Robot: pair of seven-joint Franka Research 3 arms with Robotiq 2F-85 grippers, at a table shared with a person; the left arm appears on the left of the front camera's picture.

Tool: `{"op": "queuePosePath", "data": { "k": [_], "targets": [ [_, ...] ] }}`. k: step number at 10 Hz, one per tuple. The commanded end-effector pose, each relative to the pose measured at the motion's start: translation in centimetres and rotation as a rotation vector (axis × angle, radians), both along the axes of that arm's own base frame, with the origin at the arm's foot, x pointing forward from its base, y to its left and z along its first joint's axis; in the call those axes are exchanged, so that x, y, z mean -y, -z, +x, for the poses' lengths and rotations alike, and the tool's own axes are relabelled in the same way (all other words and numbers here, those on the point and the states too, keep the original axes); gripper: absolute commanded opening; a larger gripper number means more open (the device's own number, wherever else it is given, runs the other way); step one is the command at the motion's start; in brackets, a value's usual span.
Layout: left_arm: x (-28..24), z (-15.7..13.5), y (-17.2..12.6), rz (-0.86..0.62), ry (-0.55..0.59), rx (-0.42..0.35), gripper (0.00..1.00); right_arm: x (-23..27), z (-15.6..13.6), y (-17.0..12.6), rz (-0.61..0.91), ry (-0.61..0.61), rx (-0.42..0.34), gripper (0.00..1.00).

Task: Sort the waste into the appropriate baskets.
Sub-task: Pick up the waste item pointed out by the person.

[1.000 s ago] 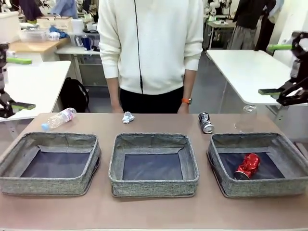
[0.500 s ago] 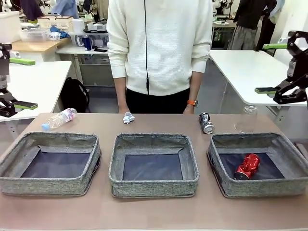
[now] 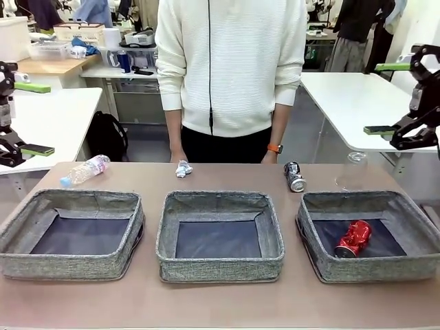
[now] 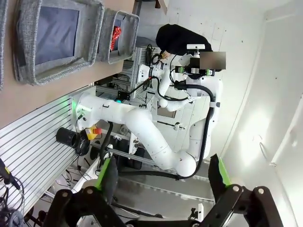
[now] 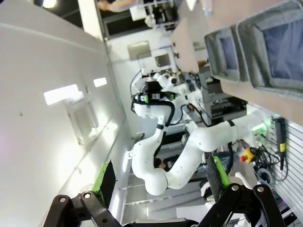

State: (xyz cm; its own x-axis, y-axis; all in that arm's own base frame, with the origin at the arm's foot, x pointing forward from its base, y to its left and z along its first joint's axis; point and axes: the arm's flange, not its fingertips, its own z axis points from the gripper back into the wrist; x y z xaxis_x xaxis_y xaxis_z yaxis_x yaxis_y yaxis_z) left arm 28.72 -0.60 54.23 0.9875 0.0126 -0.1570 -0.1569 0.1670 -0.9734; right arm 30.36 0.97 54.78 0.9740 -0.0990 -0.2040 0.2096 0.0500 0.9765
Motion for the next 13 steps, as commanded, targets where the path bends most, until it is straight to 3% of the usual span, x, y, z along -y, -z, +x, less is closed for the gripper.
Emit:
{"op": "queuePosePath", "data": {
  "k": [1, 13],
  "targets": [
    [-0.01, -0.11, -0.26, -0.015, 0.003, -0.008, 1.0, 0.4, -0.11, -0.05, -0.001, -0.016, -0.002, 1.0],
    [-0.01, -0.11, -0.26, -0.015, 0.003, -0.008, 1.0, 0.4, -0.11, -0.05, -0.001, -0.016, -0.002, 1.0]
  ]
}}
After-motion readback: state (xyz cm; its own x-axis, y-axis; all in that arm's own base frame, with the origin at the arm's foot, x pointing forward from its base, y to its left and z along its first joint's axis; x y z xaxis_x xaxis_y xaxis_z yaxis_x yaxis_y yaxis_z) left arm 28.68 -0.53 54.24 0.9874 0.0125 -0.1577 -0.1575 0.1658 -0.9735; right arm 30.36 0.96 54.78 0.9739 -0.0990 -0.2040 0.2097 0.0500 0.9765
